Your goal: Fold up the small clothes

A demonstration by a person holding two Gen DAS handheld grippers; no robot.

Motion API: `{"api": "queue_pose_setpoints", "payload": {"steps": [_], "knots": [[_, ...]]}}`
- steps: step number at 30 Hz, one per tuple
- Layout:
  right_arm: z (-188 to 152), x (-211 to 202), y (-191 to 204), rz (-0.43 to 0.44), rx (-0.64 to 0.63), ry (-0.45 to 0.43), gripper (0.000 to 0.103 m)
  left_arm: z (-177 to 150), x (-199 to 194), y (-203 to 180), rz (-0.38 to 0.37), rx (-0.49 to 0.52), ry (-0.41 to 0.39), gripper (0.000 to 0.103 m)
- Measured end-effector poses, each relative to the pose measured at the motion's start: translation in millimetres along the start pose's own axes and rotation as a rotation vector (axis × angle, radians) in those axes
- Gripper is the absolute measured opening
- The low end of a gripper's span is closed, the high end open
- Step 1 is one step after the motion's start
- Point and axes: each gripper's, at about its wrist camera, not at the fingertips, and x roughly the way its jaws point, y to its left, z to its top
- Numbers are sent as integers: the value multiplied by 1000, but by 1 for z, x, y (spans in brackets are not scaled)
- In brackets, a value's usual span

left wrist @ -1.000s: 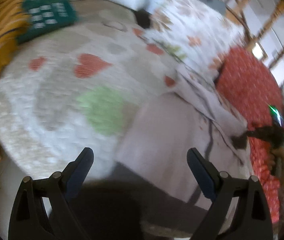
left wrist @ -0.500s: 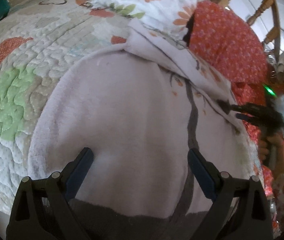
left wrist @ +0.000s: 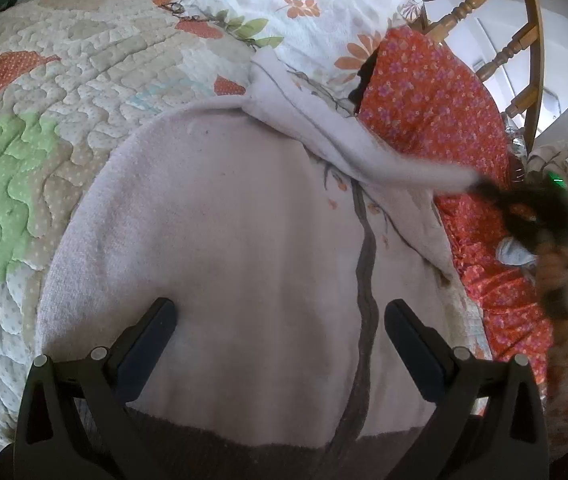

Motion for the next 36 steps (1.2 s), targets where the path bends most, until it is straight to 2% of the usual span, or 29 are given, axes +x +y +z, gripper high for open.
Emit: {"api": "queue_pose_setpoints", "payload": {"steps": [2,3,4,5,6,7,8,11,14,16,18,21,24,25,27,31,34,36], "knots": [[6,-26,-3,19,39,-42,7,0,0,1,-4,-4,-2,103],[8,-31,-9,-8,53,-53,8,0,0,2,-6,-7,-2,103],[8,-30,-21,-87,72,-55,8,0,-1,2,-8,-9,-3,103],[7,-24,-29,-157,74,-34,14,0,-1,2,-8,-11,-3,103],[5,-15,-40,-231,73,4,35,-1,-1,2,-7,-12,-3,103],[-1,-8,-52,-311,79,39,45,-1,-2,2,-3,-12,-1,103],[-12,-5,-64,-376,96,51,46,-2,-3,1,4,-8,3,103],[-44,-7,-82,-361,118,63,46,-4,-4,-6,54,35,27,103],[-69,-11,-80,-379,65,72,46,-2,-5,-21,128,83,79,103],[-78,-17,-73,-381,6,71,46,6,-10,-34,123,103,85,103],[-86,-20,-59,-374,-68,69,46,22,-17,-54,165,154,43,103],[-91,-9,-23,-342,-172,81,47,49,-21,-75,266,220,-39,103],[-92,14,22,-322,-282,94,47,78,-8,-71,297,242,-67,101],[-93,24,39,-311,-317,102,47,88,-1,-63,307,224,-57,98],[-91,45,68,-289,-371,119,49,105,17,-48,322,194,-20,81],[-83,103,134,-269,-515,167,53,122,53,-29,326,185,31,80],[-71,145,175,-262,-594,199,53,132,80,-18,272,124,90,80],[-64,172,199,-268,-643,224,54,140,93,-14,290,103,96,80]]}}
